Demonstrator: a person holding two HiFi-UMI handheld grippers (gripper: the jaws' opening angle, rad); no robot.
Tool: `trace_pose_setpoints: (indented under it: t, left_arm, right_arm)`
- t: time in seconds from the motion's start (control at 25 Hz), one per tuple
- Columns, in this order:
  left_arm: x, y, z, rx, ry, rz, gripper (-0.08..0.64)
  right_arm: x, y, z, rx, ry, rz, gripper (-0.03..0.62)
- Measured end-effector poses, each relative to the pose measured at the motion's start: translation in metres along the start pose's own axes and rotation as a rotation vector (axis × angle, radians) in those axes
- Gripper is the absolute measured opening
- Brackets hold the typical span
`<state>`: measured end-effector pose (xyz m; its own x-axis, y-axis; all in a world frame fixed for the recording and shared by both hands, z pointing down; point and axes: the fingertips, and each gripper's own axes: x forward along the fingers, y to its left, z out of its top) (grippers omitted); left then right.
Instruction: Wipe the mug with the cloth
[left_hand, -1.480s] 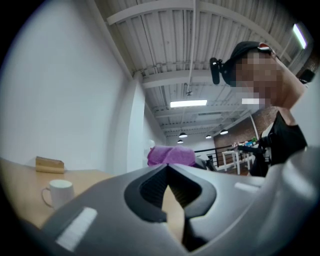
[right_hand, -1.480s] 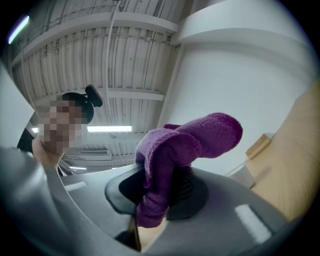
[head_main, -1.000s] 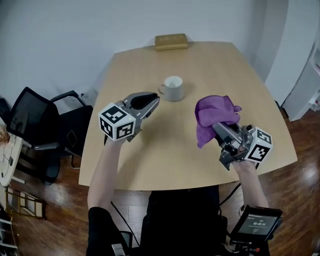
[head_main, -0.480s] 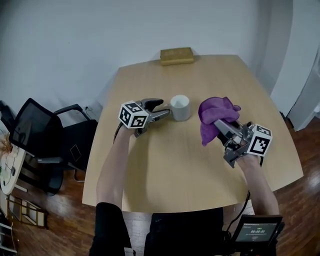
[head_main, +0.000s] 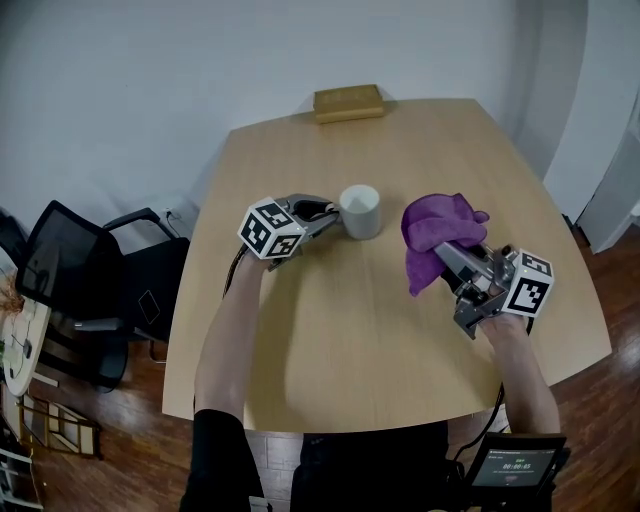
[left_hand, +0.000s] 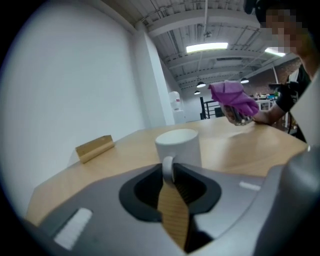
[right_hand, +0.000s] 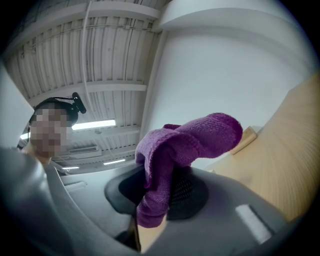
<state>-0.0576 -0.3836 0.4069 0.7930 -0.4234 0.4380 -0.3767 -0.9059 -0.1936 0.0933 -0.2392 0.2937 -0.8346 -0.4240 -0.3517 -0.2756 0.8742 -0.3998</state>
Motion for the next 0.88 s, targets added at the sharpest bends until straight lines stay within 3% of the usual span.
trace_pose_setpoints:
  t: [0.16,0.32,0.4,0.6,0.8,0.88]
  left_arm:
    - [-0.003,0.0,0.004,-0.03,0.009,0.055,0.083]
    - [-0.011,-0.004,0.011,-0.085,-0.051,0.157,0.074]
    - [-0.016,-0.007,0.017,-0.151,-0.117,0.187,0.072]
    - [-0.034,-0.024,0.031,-0.432,-0.3,0.13,0.064]
    - [-0.036,-0.053,0.033,-0.884,-0.487,-0.042,0.066]
    - [-0.04,-0.06,0.035,-0.972,-0.531,-0.092,0.066]
  right_arm:
    - [0.004,0.003,0.0,-0.006,0.004,0.004,0.078]
    - [0.001,0.005,0.002,-0.011,0.0,0.003,0.078]
    - [0.0,0.005,0.002,-0.011,-0.001,0.004,0.078]
    - [0.001,0.008,0.002,-0.013,0.002,0.009,0.08]
    - [-0.007,0.011,-0.005,-0.046,0.033,0.007,0.08]
    - [-0.003,0.016,-0.007,-0.067,0.052,0.011,0.08]
